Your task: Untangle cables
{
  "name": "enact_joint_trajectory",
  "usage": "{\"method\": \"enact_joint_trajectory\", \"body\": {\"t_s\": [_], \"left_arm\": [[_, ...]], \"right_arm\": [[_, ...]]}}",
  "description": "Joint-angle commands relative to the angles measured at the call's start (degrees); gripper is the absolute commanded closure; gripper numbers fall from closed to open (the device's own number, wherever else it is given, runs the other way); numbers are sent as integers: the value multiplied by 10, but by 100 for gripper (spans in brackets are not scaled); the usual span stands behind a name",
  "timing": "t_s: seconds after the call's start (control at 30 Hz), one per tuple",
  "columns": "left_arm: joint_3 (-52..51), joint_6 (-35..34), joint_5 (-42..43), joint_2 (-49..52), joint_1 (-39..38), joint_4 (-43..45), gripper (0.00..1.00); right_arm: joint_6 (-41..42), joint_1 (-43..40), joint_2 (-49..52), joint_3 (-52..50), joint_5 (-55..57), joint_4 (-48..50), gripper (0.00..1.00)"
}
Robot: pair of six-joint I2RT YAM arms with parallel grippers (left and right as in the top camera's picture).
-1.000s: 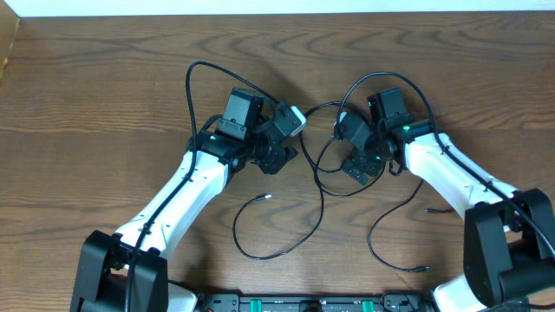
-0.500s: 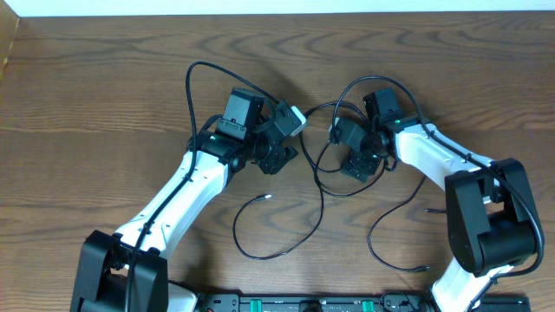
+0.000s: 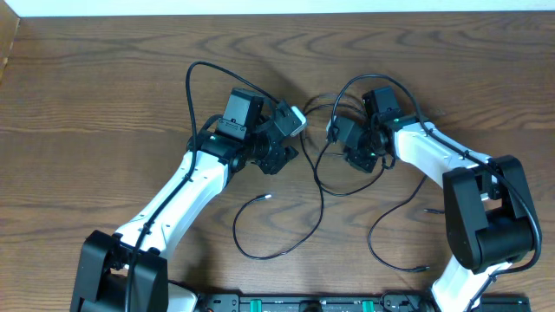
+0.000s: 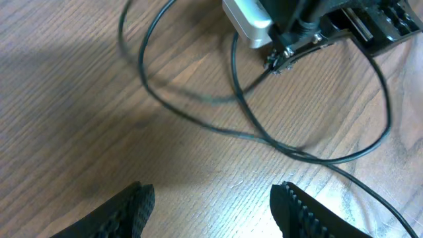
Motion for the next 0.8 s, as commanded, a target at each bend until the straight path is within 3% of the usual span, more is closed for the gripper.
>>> {"method": "enact_joint_trajectory", "body": {"t_s": [0.0,0.77], "left_arm": [[0,9,7,-8,2,1,37],[0,9,7,-8,2,1,37]], "right_arm": [[21,1,49,-32,31,-12,99],[161,2,-62,-30,31,29,99]]}}
